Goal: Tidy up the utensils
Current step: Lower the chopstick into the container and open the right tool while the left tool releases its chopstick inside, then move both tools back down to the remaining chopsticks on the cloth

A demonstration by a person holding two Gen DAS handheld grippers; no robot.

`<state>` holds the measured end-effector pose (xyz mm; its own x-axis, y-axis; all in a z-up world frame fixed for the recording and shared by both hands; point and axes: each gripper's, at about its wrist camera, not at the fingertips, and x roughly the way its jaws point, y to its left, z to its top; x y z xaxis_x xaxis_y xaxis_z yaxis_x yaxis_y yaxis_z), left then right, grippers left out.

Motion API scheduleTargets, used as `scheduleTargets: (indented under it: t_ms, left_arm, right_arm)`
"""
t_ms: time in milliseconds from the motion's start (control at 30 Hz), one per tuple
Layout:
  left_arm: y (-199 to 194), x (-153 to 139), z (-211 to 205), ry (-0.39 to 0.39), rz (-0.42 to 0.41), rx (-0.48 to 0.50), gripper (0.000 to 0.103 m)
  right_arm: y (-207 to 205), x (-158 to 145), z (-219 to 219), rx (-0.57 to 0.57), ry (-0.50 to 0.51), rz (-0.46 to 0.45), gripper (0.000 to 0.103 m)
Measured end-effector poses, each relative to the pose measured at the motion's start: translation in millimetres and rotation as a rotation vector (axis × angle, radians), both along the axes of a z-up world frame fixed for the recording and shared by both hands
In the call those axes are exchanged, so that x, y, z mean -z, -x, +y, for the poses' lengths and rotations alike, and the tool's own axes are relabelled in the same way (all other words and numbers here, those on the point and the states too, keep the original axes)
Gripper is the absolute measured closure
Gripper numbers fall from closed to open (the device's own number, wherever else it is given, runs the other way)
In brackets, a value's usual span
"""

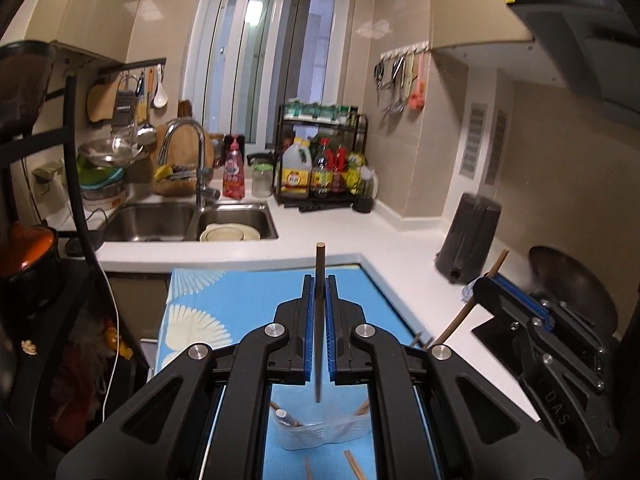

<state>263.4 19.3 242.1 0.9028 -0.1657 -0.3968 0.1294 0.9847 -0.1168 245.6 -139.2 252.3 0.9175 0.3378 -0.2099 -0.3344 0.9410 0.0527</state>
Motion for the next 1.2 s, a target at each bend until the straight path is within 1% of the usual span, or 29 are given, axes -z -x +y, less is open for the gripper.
scheduleTargets:
  t_ms: [100,233,300,333,367,400,433,467,500,633,733,867,1067,1133,1167,1200]
  left_arm:
    - [-11,30,0,-0.013,0.049,0.000,0.098]
    - [-17,56,-2,-0.029,0.097,0.015,0.098]
    - [-17,63,-4,-0.033,0.120,0.030,0.098]
    - [-16,65,-4,-0.034,0.128,0.035,0.096]
    - [-14,65,-4,-0.034,0.129,0.038,0.091]
    - [-11,64,-3,-0.034,0.121,0.038,0.087]
    - [-4,60,-2,-0.037,0.104,0.033,0.079]
    - [2,57,-1,-0.042,0.088,0.026,0.075]
    - [8,54,-1,-0.046,0.074,0.022,0.075]
    - [42,49,-1,-0.057,0.017,0.012,0.075]
    - [69,53,1,-0.052,-0.009,0.006,0.075]
    - [98,69,3,-0.044,-0.010,-0.001,0.075]
    - [132,102,4,-0.042,0.018,-0.011,0.075]
    - [144,115,6,-0.036,0.030,-0.014,0.075]
    - [149,121,6,-0.034,0.035,-0.016,0.075]
    - [155,128,7,-0.034,0.044,-0.018,0.075]
  right_arm:
    - [-15,26,-2,0.008,0.001,0.035,0.097]
    - [-28,55,1,0.002,0.024,0.104,0.097]
    - [-30,65,4,-0.014,0.044,0.149,0.094]
    - [-30,68,5,-0.015,0.055,0.161,0.088]
    - [-28,70,6,-0.013,0.066,0.166,0.084]
    - [-23,69,5,-0.008,0.075,0.162,0.077]
    - [-19,68,4,-0.001,0.080,0.158,0.072]
    - [-13,66,2,0.006,0.084,0.156,0.071]
    - [-7,64,0,0.010,0.082,0.151,0.070]
    - [23,58,-9,0.013,0.073,0.125,0.070]
    - [53,61,-14,0.016,0.078,0.100,0.070]
    - [88,76,-21,0.021,0.079,0.094,0.070]
    - [131,107,-23,0.015,0.080,0.118,0.070]
    - [142,118,-25,0.011,0.076,0.132,0.071]
    - [147,122,-25,0.008,0.072,0.138,0.074]
    - [151,128,-26,0.004,0.068,0.147,0.082]
